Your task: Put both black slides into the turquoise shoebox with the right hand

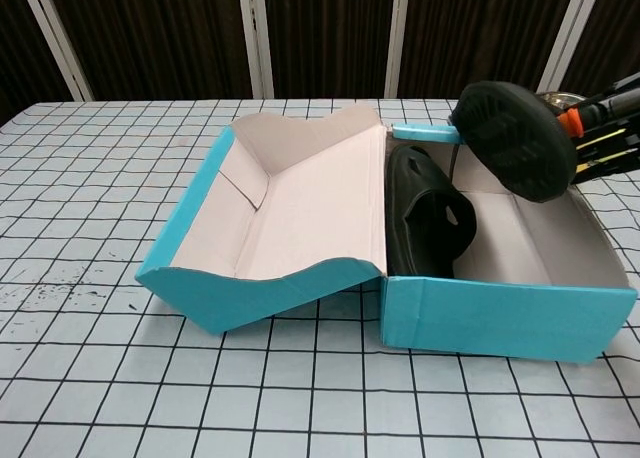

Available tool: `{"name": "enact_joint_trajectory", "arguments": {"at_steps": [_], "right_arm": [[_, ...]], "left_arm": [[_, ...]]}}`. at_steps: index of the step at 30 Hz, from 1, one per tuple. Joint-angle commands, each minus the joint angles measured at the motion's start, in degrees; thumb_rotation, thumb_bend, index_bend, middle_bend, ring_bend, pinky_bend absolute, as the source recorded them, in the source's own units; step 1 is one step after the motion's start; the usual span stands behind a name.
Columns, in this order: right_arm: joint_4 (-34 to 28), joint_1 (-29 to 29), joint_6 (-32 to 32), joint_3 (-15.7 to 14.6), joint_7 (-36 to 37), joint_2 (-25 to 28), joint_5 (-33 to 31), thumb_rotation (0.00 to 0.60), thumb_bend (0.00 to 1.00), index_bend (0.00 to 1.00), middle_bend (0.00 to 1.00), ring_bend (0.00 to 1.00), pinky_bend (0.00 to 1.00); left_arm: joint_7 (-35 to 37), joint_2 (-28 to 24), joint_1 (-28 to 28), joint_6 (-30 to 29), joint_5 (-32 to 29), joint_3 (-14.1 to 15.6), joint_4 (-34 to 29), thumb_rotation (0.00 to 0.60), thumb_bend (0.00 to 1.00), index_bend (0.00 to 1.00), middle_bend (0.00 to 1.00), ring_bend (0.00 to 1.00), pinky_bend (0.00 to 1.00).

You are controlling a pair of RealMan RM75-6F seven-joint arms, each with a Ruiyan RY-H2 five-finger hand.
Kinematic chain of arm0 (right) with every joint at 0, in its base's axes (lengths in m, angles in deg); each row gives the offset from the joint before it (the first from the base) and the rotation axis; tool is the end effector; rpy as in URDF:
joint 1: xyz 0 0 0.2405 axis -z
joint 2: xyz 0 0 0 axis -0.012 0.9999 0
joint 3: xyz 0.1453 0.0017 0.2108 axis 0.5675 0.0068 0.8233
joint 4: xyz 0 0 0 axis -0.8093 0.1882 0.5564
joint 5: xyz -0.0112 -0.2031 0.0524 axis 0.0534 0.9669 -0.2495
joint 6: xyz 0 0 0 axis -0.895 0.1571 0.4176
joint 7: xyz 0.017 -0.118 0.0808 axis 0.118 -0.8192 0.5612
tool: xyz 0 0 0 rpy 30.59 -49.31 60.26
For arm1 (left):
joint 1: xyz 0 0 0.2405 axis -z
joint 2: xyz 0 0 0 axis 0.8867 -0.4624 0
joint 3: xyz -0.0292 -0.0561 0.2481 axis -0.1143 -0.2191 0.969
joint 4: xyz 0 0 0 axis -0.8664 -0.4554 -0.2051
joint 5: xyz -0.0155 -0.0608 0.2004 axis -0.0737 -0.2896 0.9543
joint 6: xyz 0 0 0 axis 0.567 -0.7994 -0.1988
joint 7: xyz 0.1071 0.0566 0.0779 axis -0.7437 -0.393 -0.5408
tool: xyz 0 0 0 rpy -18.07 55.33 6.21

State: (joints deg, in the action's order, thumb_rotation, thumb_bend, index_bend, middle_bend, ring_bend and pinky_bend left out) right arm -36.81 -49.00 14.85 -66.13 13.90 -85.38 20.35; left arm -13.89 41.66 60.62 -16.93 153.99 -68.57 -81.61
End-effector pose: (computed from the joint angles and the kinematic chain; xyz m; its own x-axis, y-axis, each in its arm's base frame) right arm -0.1556 -0.3175 0.1111 -0.6239 -0.3805 0.6826 -0.7505 0.5351 -0.3877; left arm -0.3731 0.1654 0.2706 0.4203 -0.2193 0.8805 0.8760 0.3509 -0.3307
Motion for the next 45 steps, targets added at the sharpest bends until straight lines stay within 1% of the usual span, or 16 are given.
{"name": "enact_joint_trajectory", "arguments": {"at_steps": [1,13,14,19,31,36,39,45], "right_arm": [[-0.55,-0.15,0.16,0.0,-0.23,0.37,-0.47,0.6,0.59,0.49,0.5,0.18,0.0],[-1.8,0.08,0.82,-0.05,-0.95,0.65,-0.91,0.6,0.59,0.49,0.5,0.18,0.0],[-1.48,-0.02,1.24,-0.74,-1.7,0.0,-0.86,0.6,0.59,0.49,0.5,0.18,0.0],[-0.91,-0.33,3.14,-1.61,-3.18,-1.91,-0.92,0.6,0.59,0.49,0.5,0.18,0.0],[-0.62,-0.12,12.39,-3.27,-9.18,-7.4,1.8,0.6,0.59,0.5,0.5,0.18,0.0],[-0.59,0.05,15.99,-4.37,-12.87,-9.45,3.42,0.6,0.59,0.5,0.5,0.18,0.0],[-0.45,-0.1,18.81,-5.36,-16.27,-11.01,4.25,0.6,0.59,0.5,0.5,0.18,0.0],[-0.29,-0.15,23.57,-6.4,-21.92,-13.55,5.31,0.6,0.59,0.5,0.51,0.18,0.0]], "left_arm": [[0.05,-0.02,0.01,0.02,0.07,0.02,-0.01,0.6,0.81,0.22,0.09,0.06,0.14],[0.2,-0.08,-0.03,0.0,0.27,0.09,-0.13,0.6,0.81,0.22,0.09,0.06,0.14],[0.25,-0.08,-0.05,-0.01,0.2,0.06,-0.1,0.6,0.81,0.22,0.09,0.06,0.14],[0.36,-0.09,-0.05,0.07,0.13,0.04,-0.05,0.6,0.81,0.22,0.09,0.06,0.14],[0.64,-0.09,-0.03,0.3,0.08,0.05,0.1,0.6,0.81,0.22,0.09,0.06,0.14],[0.66,-0.1,-0.03,0.31,0.1,0.06,0.09,0.6,0.81,0.22,0.09,0.06,0.14],[0.64,-0.1,-0.04,0.32,0.1,0.08,0.07,0.6,0.81,0.22,0.09,0.06,0.14],[0.69,-0.14,-0.08,0.3,0.11,0.09,0.0,0.6,0.81,0.22,0.09,0.06,0.14]]}}
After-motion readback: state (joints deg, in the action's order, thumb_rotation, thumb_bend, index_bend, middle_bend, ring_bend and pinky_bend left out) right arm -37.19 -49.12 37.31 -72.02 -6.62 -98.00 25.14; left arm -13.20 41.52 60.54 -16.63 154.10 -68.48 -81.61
